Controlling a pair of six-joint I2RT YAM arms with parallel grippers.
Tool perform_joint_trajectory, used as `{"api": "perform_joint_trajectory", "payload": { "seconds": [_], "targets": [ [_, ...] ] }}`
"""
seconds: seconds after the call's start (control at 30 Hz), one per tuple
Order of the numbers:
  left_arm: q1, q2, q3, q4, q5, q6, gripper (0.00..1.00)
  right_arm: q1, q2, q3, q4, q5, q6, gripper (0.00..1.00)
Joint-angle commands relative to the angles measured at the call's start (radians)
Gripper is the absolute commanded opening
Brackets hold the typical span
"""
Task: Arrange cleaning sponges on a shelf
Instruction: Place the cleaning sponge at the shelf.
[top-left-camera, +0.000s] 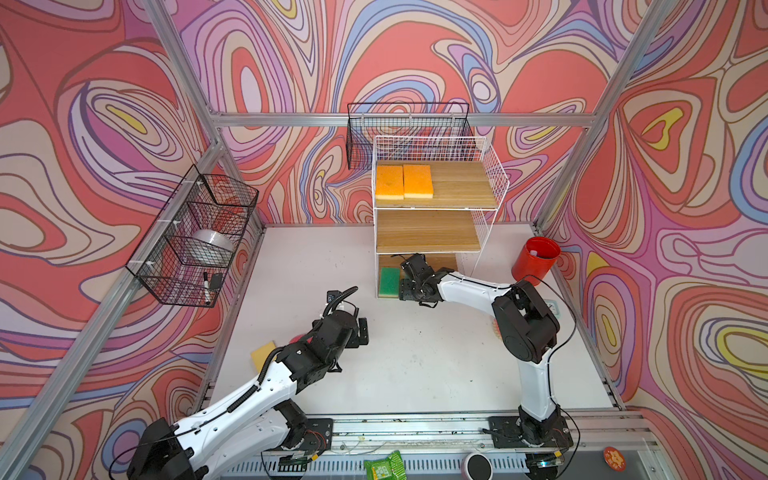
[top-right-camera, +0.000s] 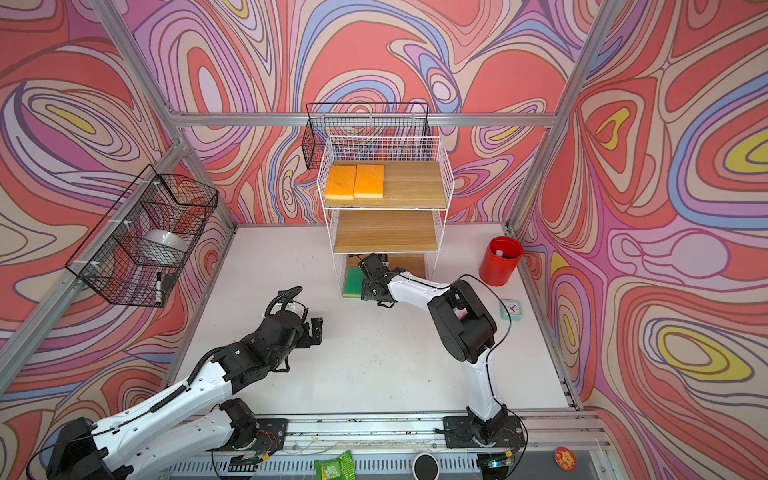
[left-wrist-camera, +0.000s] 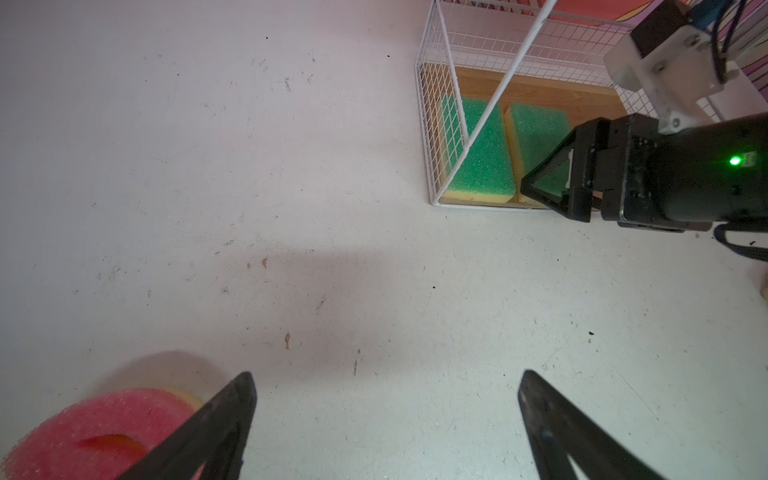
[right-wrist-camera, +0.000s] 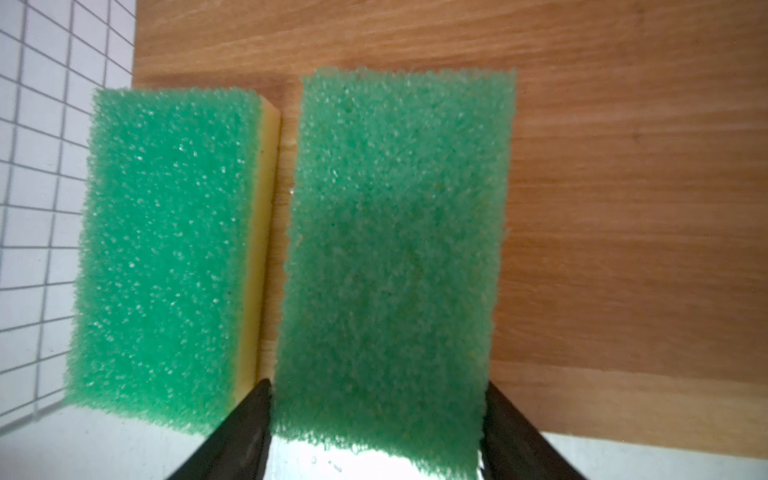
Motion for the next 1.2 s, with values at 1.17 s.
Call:
{"api": "perform_joint_trajectory", "payload": {
  "seconds": [1.17],
  "targets": [
    [0.020, -0.002, -0.016, 0.046, 0.020, 0.004, 1.00, 0.023, 0.037, 0.085, 0.018, -0.009, -0.105, 0.87]
  ]
}}
